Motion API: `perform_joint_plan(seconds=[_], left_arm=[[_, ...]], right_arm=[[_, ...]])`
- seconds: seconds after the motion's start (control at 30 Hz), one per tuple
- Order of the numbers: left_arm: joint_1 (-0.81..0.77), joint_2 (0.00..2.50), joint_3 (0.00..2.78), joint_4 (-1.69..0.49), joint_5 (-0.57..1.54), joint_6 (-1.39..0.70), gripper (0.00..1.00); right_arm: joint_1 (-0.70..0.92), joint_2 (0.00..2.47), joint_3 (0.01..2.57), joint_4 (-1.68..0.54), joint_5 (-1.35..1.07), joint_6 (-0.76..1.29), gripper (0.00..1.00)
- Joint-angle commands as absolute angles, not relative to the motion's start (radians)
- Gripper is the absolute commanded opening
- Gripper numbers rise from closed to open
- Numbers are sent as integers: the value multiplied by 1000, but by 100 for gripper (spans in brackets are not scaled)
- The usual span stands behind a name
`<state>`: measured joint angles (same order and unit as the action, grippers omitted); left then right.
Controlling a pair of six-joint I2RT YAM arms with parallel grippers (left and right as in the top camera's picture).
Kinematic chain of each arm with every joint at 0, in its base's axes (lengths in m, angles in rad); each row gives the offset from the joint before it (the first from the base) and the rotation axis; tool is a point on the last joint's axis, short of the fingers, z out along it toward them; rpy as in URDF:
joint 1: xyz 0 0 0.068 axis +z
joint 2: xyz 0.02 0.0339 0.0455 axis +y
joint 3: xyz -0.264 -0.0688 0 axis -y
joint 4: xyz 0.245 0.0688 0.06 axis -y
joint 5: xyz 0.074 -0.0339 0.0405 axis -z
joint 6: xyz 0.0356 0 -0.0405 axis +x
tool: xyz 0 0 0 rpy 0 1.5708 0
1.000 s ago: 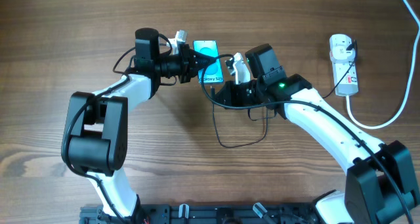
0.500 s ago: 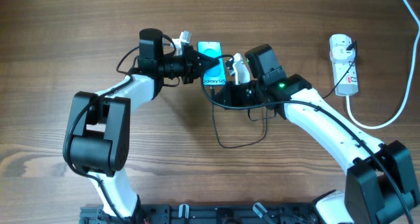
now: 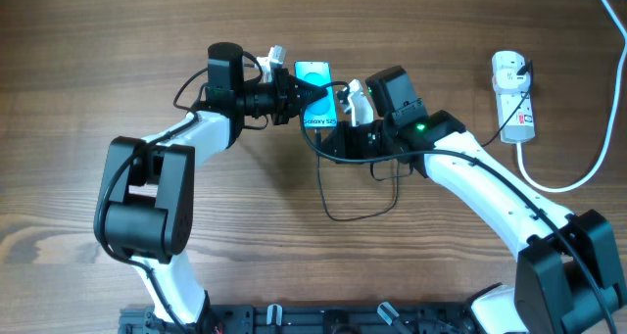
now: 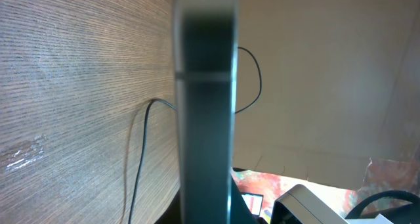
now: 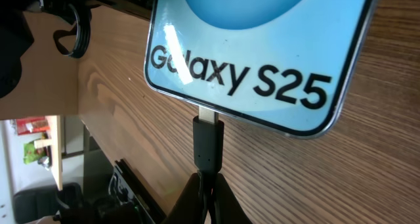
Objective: Plug charger to phone and switch on socket
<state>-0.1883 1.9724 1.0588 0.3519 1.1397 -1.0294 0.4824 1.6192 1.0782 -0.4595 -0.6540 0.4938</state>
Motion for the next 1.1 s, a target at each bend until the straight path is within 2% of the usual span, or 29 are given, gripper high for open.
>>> perform_joint_plan(seconds=[0.0, 1.07], left_arm=[[-191, 1975, 1078, 362, 1174, -1002, 4], [-191, 1975, 1078, 362, 1174, -1002, 4]], right_arm=[[475, 1631, 1102, -466, -670, 496, 4], [474, 1631, 1102, -473, -660, 497, 4]])
